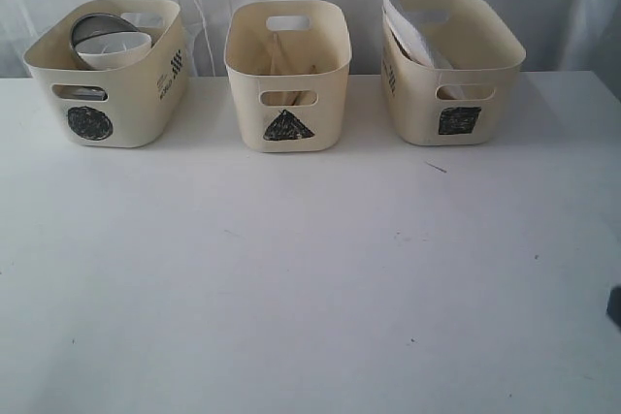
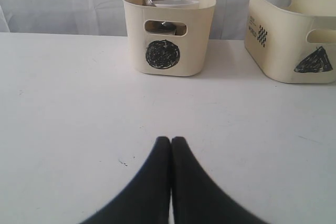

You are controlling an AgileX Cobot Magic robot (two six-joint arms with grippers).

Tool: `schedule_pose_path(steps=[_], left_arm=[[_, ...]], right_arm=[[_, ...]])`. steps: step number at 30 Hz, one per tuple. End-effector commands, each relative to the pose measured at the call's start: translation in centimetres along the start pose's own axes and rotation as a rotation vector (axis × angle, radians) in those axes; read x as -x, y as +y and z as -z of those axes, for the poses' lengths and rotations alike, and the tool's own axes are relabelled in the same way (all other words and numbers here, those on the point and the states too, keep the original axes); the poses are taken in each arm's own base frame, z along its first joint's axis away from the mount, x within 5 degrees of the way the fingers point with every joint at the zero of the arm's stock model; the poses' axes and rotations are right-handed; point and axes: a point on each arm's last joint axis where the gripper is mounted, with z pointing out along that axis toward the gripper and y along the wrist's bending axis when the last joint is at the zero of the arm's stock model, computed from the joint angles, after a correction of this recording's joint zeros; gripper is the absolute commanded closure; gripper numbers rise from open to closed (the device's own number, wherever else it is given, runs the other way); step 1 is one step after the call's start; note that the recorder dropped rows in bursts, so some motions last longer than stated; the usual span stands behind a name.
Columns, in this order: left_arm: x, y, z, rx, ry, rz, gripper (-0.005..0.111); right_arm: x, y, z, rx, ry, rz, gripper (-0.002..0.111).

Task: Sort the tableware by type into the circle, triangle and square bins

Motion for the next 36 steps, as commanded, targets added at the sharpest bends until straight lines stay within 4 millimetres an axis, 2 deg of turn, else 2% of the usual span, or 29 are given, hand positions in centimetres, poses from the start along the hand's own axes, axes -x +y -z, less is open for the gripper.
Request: schedule_pose_path(steps=[1,10,19,36], left_arm=[[-0.1,0.0,0.0,0.002,0.001,0.005,0.107],[-0.1,0.0,0.0,0.002,0.001,0.005,0.107],[-0.1,0.0,0.0,0.002,0.001,0.005,0.107],[-0.1,0.0,0.0,0.002,0.001,0.005,0.107]], right_arm=[[-3.5,0.6,1.4,0.015,-0.021,0.025,0.108],[-7.3,1.0,3.4,-0.002,-0.049,0.047,0.108],[-7.8,1.2,3.6,0.016,-0.027,0.086,0.108],[-7.8,1.2,3.6,0.016,-0.023,0.009,0.108]])
